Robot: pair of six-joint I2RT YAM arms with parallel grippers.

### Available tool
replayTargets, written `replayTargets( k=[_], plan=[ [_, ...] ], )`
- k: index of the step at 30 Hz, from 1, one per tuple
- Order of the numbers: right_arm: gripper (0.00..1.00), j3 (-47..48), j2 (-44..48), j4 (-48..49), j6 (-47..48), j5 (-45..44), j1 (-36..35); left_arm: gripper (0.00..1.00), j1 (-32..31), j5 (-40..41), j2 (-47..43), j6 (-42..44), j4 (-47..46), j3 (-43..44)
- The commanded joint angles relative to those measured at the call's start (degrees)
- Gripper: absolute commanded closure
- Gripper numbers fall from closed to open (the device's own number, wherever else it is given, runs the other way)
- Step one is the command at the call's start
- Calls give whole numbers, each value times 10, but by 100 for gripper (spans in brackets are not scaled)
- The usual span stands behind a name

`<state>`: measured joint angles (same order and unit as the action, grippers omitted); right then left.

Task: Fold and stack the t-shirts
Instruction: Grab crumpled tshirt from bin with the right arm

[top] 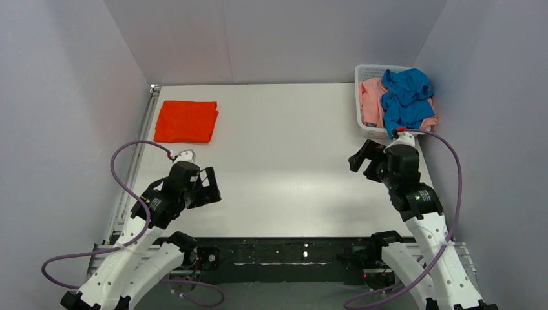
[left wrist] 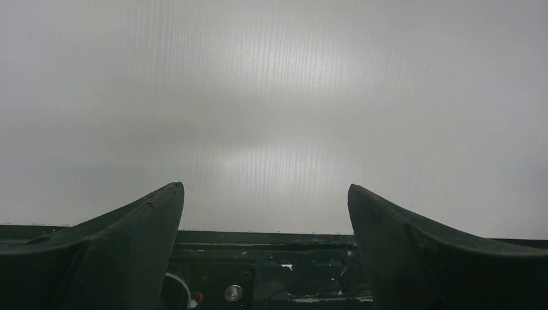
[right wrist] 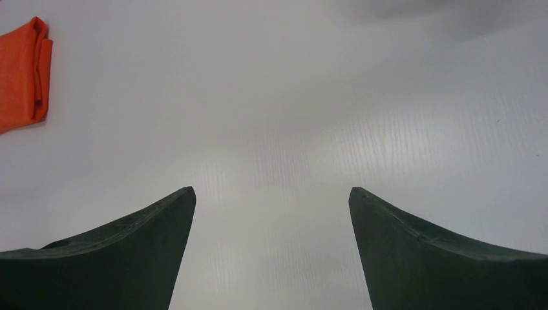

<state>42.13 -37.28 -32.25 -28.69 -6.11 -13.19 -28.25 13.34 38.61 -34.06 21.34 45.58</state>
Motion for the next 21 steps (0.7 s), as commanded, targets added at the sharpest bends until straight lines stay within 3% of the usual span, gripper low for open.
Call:
replayTargets(
  k=[1,5,10,15,21],
  plan=[
    [2,51,-24,26,-16,-52,2,0,-1,25,4,2,43,10],
    [2,125,-106,17,-17,-112,2,0,-1,35,8,1,58,20],
    [2,284,-281,-26,28,-157,35,0,-1,44,12,0,61,21],
    [3,460,-469,-63,37,-74,155,1,-1,47,18,-5,70,21],
    [14,707,-701,-125,69,34,248,1,-1,52,28,-5,65,18]
  ],
)
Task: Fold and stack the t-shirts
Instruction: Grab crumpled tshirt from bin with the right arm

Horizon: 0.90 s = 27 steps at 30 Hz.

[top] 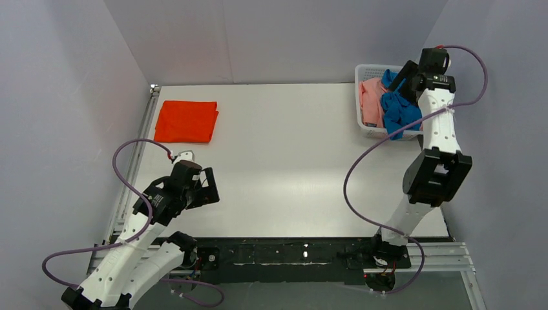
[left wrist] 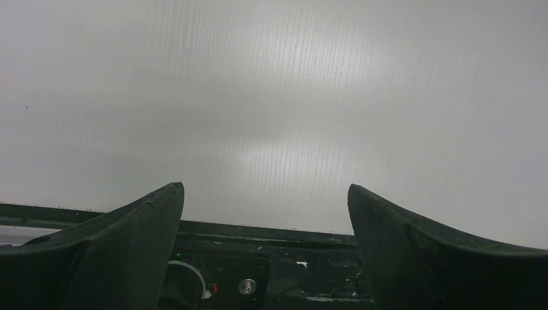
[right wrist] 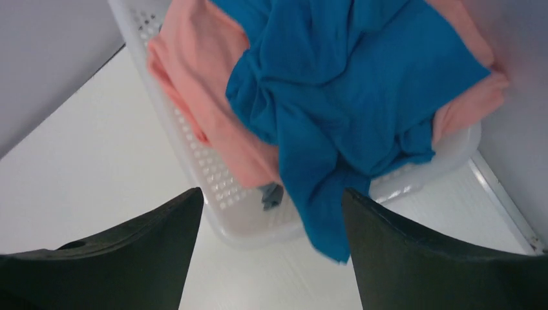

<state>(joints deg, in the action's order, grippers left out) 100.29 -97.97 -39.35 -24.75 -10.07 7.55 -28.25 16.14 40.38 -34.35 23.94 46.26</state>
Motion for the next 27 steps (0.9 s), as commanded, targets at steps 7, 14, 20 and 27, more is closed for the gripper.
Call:
replayTargets(
  k=[7,14,20,27],
  plan=[
    [24,241,-251,-46,30,178,78,0,-1,28,21,0,39,10],
    [37,246,-292,-36,36,179,78,1,-1,30,28,1,37,8],
    [99,249,-295,-40,25,172,78,0,-1,31,28,1,36,8],
    [99,254,-184,-40,20,177,76,0,-2,28,15,-1,33,6]
  ],
)
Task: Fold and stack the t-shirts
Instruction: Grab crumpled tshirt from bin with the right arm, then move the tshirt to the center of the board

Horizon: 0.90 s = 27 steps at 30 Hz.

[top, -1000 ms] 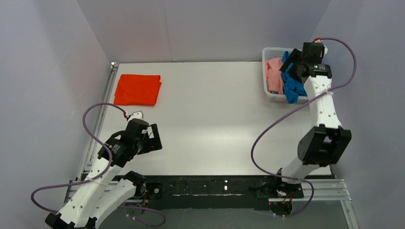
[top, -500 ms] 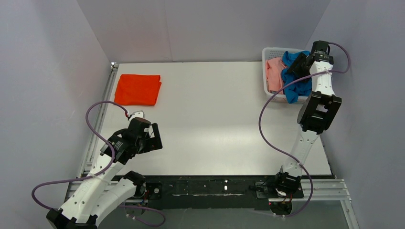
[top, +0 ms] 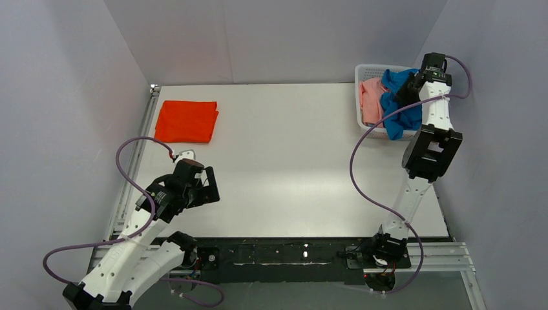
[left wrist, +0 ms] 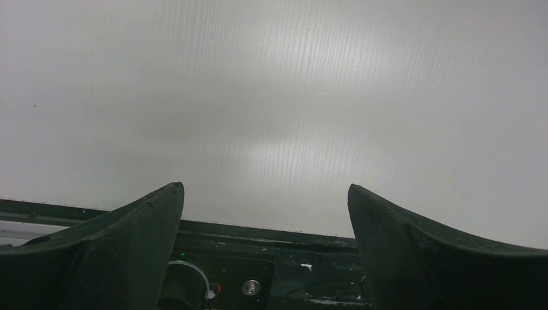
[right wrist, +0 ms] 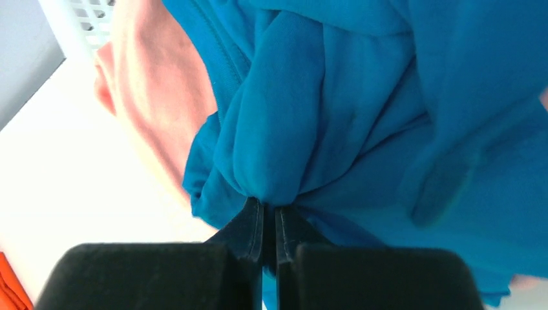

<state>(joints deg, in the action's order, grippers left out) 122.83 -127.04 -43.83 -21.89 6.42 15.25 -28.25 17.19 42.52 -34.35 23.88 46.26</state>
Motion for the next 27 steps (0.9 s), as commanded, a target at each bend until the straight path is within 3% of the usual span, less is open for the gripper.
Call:
replayTargets(
  k=[1,10,16,20,24,27],
  plan=[
    [99,24,128,9,-8,19,-2,0,-2,16,-8,-2,32,5],
    [99,23,293,15,9,83,-79,1,-1,2,-32,-9,27,2],
    [99,82,334,-16,11,126,-207,0,-1,16,-57,-24,46,6],
    [99,71,360,-11,10,133,-301,0,-1,34,-73,-45,79,12],
    [99,-13,401,15,-31,157,-364,0,-1,50,-85,-64,126,23],
    [99,-178,444,96,-87,180,-383,0,-1,52,-95,-72,145,23]
  ],
)
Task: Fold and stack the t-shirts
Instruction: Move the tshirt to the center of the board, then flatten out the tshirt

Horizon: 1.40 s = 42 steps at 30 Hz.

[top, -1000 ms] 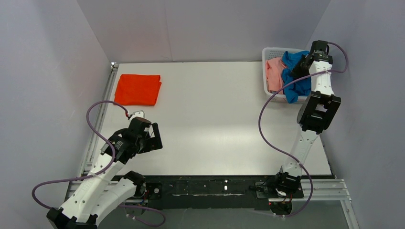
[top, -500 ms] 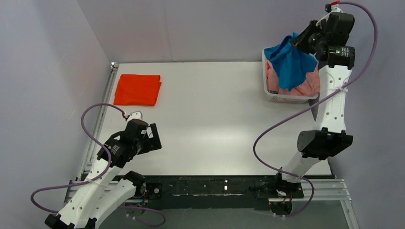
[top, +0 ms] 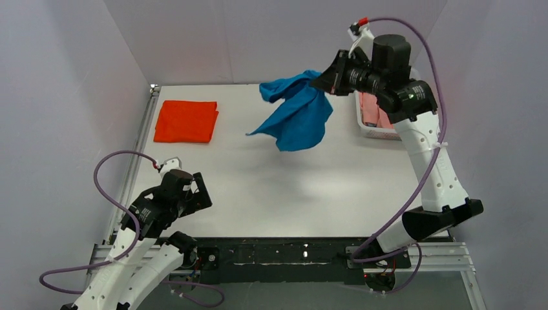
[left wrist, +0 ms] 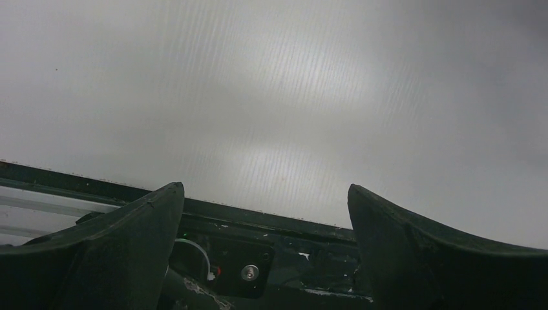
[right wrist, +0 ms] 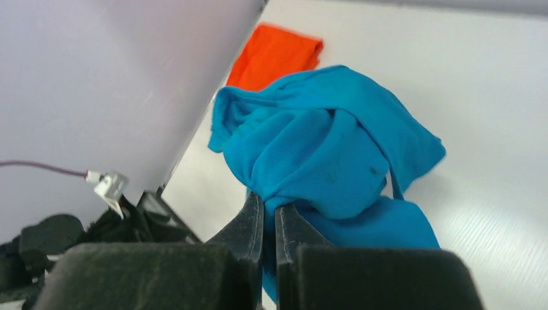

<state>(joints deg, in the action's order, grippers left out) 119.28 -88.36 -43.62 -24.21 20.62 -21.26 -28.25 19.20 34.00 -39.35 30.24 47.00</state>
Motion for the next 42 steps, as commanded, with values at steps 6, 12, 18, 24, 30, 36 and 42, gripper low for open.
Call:
replayTargets(
  k=[6,12,18,24,30,36,42],
  plan=[
    [64,-358,26,117,-75,-77,-16,0,-1,13,-7,-35,98,3],
    [30,-335,-50,-26,-55,-321,-11,0,-2,-71,23,-21,64,-27],
    [22,-438,68,-19,-71,-347,-11,0,-1,-244,121,16,-63,-54],
    [22,-660,204,91,-97,-198,-13,0,-5,-354,262,-5,-240,-74],
    [23,-772,253,191,-133,-102,-12,0,-42,-366,405,-20,-352,-53],
    [25,-785,252,219,-150,-116,-69,12,-60,-363,545,-33,-408,-17],
    [29,-746,216,194,-119,-163,-141,40,-83,-413,619,-51,-458,1]
  ],
)
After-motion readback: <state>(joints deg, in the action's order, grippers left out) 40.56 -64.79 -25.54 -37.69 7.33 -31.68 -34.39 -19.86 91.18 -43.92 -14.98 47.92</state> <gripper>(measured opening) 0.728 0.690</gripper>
